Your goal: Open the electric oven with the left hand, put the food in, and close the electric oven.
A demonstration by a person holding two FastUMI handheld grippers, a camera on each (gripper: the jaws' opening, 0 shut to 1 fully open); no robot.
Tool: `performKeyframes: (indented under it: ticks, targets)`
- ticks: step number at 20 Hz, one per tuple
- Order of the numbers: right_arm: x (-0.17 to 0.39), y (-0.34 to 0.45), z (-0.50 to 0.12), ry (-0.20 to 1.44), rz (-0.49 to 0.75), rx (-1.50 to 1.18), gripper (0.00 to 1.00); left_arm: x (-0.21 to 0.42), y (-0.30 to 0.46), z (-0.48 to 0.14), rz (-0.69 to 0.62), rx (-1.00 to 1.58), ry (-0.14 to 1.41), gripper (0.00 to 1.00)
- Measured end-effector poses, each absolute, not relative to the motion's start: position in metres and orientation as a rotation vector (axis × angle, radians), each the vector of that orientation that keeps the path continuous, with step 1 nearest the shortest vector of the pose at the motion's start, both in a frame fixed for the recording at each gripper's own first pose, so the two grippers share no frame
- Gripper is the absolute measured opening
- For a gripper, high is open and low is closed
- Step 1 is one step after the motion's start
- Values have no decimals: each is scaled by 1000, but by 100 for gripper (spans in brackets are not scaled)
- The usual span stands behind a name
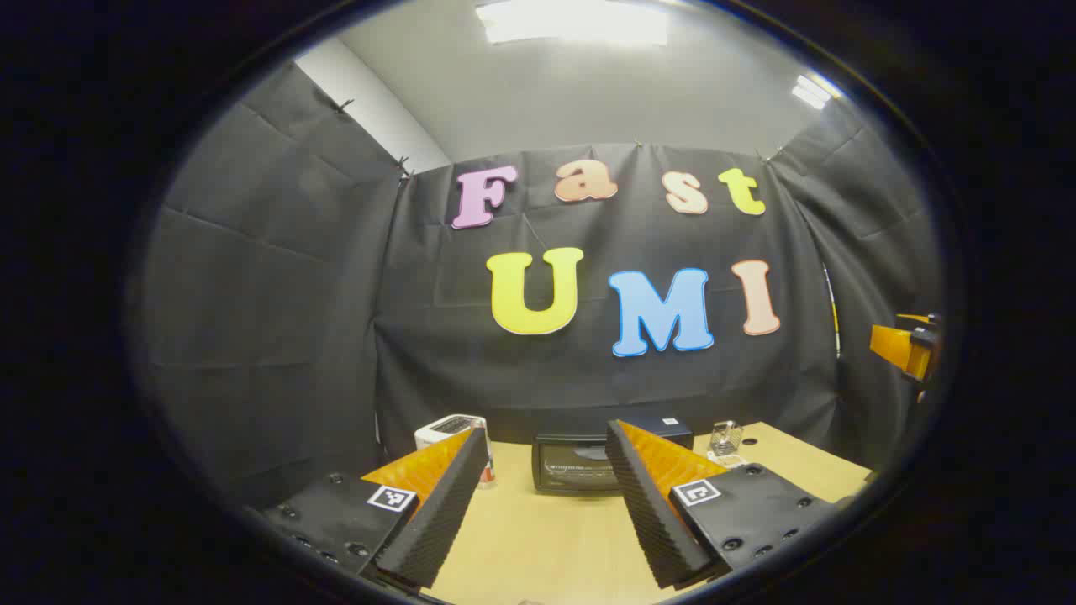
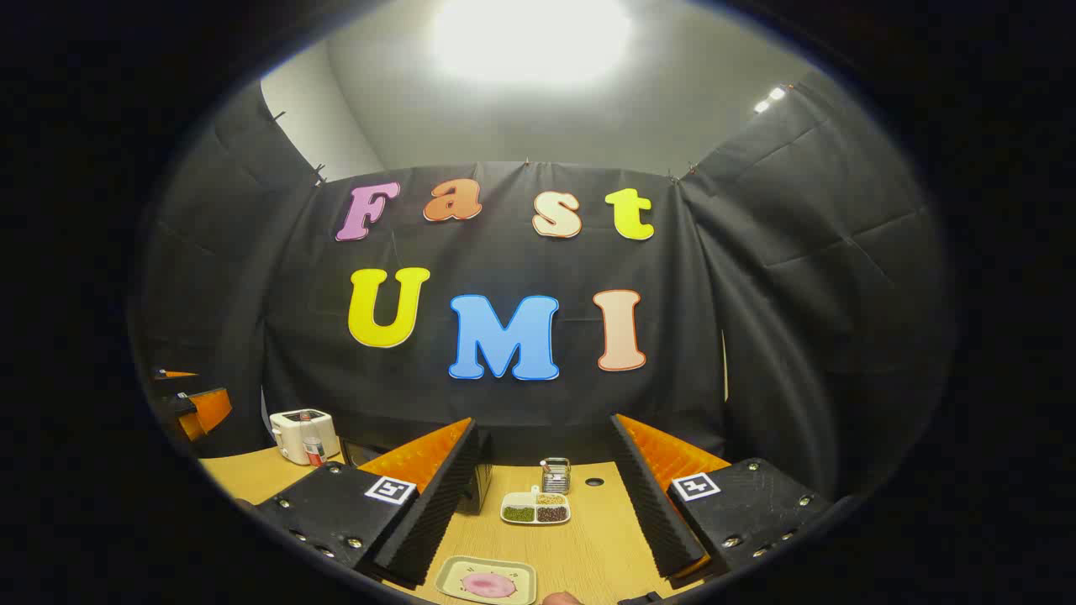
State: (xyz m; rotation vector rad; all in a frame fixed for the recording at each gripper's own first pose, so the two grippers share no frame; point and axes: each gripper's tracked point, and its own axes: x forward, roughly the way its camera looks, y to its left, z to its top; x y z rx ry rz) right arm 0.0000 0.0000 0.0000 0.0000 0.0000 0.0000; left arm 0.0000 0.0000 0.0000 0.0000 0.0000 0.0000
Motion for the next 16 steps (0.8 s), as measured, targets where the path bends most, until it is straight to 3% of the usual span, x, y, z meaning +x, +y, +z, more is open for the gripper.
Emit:
performKeyframes:
  ticks: [16]
  targets:
    - [-1,-24,-15,2,87,31,95,9,-54,7,12,13,-34,98]
